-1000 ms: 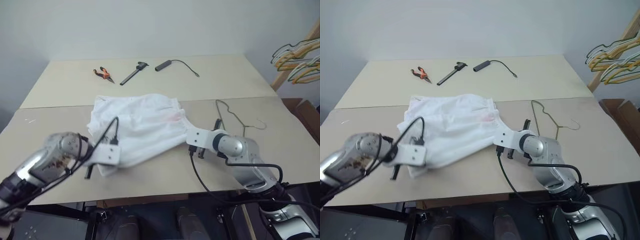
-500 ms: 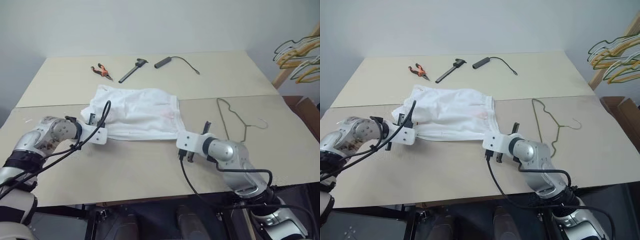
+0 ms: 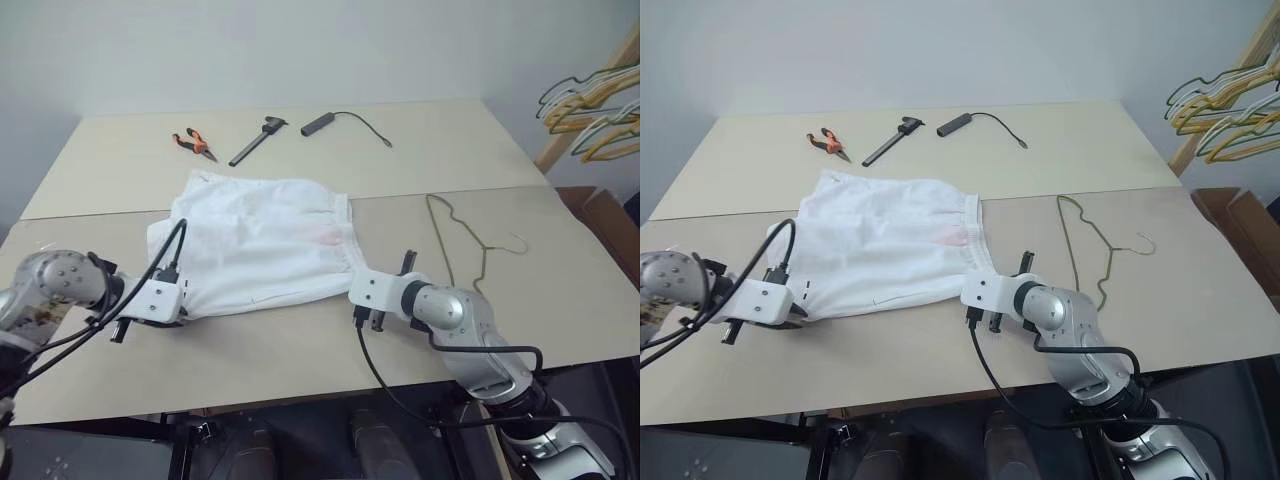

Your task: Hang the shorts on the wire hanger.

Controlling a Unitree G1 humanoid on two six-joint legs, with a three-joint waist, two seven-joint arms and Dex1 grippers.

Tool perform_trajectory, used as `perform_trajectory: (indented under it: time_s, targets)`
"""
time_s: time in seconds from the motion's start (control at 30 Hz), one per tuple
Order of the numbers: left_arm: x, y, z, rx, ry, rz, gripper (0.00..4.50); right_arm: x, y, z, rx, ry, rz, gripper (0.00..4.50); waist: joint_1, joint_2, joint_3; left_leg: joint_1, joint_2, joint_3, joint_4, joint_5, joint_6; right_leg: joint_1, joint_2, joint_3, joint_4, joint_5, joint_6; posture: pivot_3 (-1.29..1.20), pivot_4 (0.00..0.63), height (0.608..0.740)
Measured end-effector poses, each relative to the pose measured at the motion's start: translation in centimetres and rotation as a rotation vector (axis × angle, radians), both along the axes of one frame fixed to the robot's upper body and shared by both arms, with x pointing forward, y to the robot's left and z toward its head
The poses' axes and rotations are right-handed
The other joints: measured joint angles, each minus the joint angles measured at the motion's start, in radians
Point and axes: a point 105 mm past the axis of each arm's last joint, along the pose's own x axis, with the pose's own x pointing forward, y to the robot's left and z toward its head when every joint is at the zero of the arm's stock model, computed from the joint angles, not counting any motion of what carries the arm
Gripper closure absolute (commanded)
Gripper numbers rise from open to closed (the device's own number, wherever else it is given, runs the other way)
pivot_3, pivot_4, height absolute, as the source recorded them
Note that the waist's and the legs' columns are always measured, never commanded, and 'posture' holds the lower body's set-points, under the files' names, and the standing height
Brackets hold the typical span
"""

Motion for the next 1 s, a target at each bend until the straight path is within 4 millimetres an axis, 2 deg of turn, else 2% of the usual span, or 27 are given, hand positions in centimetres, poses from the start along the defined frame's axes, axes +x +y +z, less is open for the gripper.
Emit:
perform_trajectory:
  time_s: [0.27, 0.43, 0.53, 0.63, 0.77, 1.0]
  targets:
    - [-0.1, -1.9, 0.3, -0.003, -0.138, 0.03, 0.21, 0.0, 0.0, 0.0, 0.002, -0.002, 0.0, 4.5, 0.006, 0.0, 0.0, 0.0, 0.0, 0.0, 0.0, 0.0, 0.0, 0.0, 0.0, 0.0, 0.0, 0.0, 0.0, -0.08, 0.139, 0.74]
    - [0.3, -1.8, -0.4, 0.123, -0.258, 0.018, 0.21, 0.0, 0.1, 0.0, 0.005, -0.006, -0.003, 4.5, 0.008, 0.0, 0.0, 0.003, 0.0, 0.0, 0.0, 0.0, 0.0, 0.003, 0.0, 0.0, 0.0, 0.0, 0.0, -0.08, 0.133, 0.74]
    - [1.4, -1.4, -0.5, 0.175, -0.347, 0.033, 0.21, 0.1, 0.1, 0.1, 0.008, -0.011, -0.007, 4.5, 0.015, 0.001, 0.0, 0.013, 0.0, 0.001, -0.001, 0.0, 0.0, 0.012, 0.001, 0.0, 0.0, -0.002, 0.003, -0.08, 0.123, 0.74]
    - [2.5, -1.1, -0.7, 0.171, -0.392, 0.076, 0.21, 0.1, 0.0, 0.1, 0.008, -0.011, -0.008, 4.5, 0.025, 0.002, -0.001, 0.023, 0.0, 0.001, -0.002, 0.0, 0.0, 0.022, 0.001, 0.0, -0.002, -0.005, 0.008, -0.08, 0.123, 0.74]
    - [4.0, -1.4, -0.7, 0.128, -0.458, 0.121, 0.21, 0.2, 0.0, 0.1, 0.007, -0.012, -0.009, 4.5, 0.038, 0.007, -0.004, 0.023, -0.001, 0.001, -0.002, 0.0, 0.0, 0.022, 0.0, 0.0, -0.002, -0.005, 0.008, -0.09, 0.113, 0.74]
    - [5.7, -1.3, -1.3, 0.126, -0.488, 0.163, 2.36, 0.2, 0.0, 0.1, 0.004, -0.013, -0.01, 4.5, 0.05, 0.007, -0.006, 0.019, -0.001, 0.001, -0.002, 0.0, 0.0, 0.019, 0.0, 0.0, -0.002, -0.001, 0.001, -0.1, 0.104, 0.74]
